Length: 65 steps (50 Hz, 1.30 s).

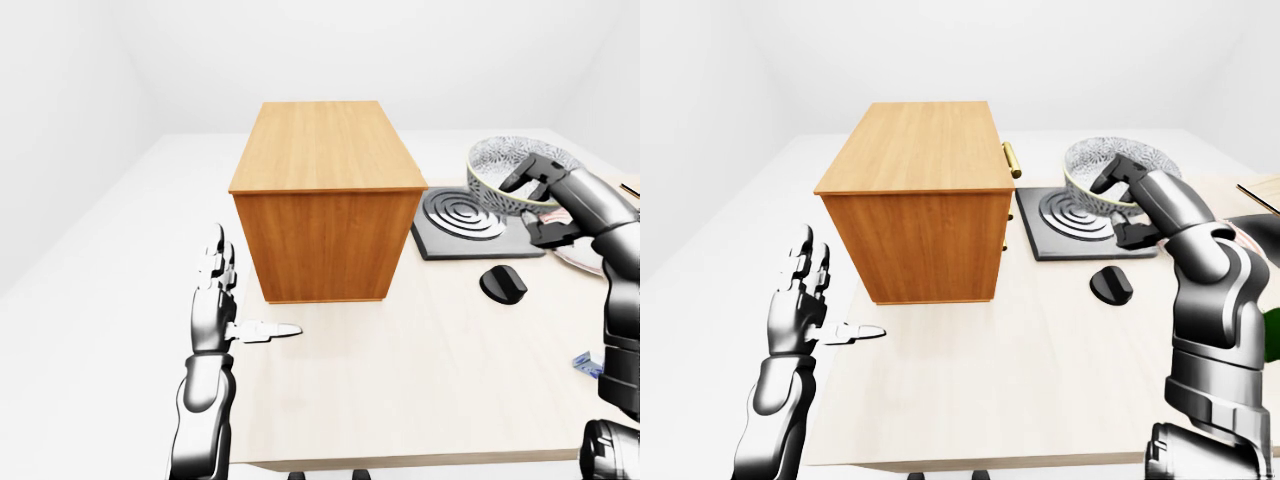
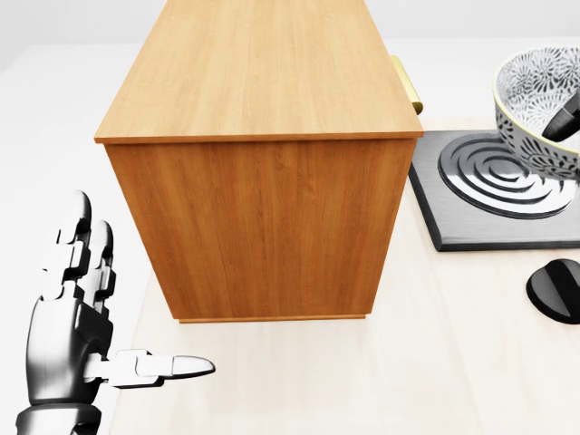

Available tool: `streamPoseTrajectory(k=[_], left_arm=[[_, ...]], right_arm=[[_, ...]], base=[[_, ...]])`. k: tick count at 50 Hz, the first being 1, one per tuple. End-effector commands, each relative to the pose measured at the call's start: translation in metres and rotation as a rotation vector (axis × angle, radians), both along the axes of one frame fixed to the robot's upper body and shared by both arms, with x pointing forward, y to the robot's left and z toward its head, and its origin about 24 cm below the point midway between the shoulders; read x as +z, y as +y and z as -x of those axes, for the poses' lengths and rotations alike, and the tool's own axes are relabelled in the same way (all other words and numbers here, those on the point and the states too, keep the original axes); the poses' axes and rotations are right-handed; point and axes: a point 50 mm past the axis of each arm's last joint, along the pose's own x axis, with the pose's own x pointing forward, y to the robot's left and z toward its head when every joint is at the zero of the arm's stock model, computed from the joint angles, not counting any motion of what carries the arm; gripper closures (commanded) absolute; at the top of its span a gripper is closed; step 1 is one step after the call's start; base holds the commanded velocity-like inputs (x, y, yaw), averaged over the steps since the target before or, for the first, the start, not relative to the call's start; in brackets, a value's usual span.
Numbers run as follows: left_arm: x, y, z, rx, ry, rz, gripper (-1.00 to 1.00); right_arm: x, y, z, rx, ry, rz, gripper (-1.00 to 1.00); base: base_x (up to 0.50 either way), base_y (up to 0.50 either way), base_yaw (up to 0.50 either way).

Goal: Put the bowl on the top of the cabinet.

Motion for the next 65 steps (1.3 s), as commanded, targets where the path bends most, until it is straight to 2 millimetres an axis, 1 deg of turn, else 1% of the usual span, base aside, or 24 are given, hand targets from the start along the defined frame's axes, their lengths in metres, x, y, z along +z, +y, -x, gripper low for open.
streamPoseTrajectory(k=[1,8,14,17,23,25,38,43,44,45,50,54,63,65], left_arm=[[-0.001,0.0,-0.001,-0.001,0.006,0.0,-1.0],[-0.002,0.0,-0.001,-0.002,0.007,0.0,-1.0],[-0.003,0.0,-0.002,-0.002,0.013,0.0,-1.0],[-0.003,0.0,-0.003,0.0,0.012,0.001,-1.0],[-0.004,0.0,-0.004,0.005,0.015,0.005,-1.0],[0.0,0.001,-0.003,0.007,0.001,0.005,-1.0],[0.0,0.001,-0.004,0.01,-0.001,0.008,-1.0],[0.0,0.001,-0.003,0.007,0.0,0.006,-1.0],[0.0,0.001,-0.003,0.006,0.0,0.006,-1.0],[0.0,0.001,-0.003,0.006,0.001,0.006,-1.0],[-0.001,0.0,-0.003,0.001,0.004,0.004,-1.0],[0.0,0.0,-0.002,-0.002,0.002,0.002,-1.0],[-0.001,-0.001,-0.003,-0.006,0.006,0.001,-1.0],[-0.001,-0.001,-0.003,-0.006,0.003,0.002,-1.0]], right_arm=[[0.015,-0.015,-0.035,-0.071,-0.015,0.045,1.0],[0.011,-0.023,-0.058,-0.155,0.001,0.015,1.0],[0.02,-0.03,-0.074,-0.223,0.026,-0.005,1.0],[0.024,-0.03,-0.079,-0.245,0.033,0.0,1.0],[0.022,-0.031,-0.084,-0.284,0.049,0.011,1.0],[0.021,-0.031,-0.086,-0.297,0.052,0.03,1.0],[0.038,-0.02,-0.095,-0.305,0.041,0.078,1.0],[0.052,-0.012,-0.099,-0.293,0.021,0.1,1.0],[0.058,-0.009,-0.1,-0.286,0.012,0.104,1.0],[0.058,-0.009,-0.1,-0.286,0.012,0.105,1.0],[0.08,0.002,-0.103,-0.264,-0.016,0.128,1.0],[0.094,0.008,-0.103,-0.256,-0.036,0.149,1.0],[0.115,0.017,-0.103,-0.236,-0.061,0.167,1.0],[0.124,0.02,-0.102,-0.229,-0.072,0.174,1.0]], base=[[0.0,0.0,0.0],[0.0,0.0,0.0],[0.0,0.0,0.0],[0.0,0.0,0.0],[0.0,0.0,0.0],[0.0,0.0,0.0],[0.0,0.0,0.0],[0.0,0.0,0.0],[0.0,0.0,0.0],[0.0,0.0,0.0],[0.0,0.0,0.0],[0.0,0.0,0.0],[0.0,0.0,0.0],[0.0,0.0,0.0]])
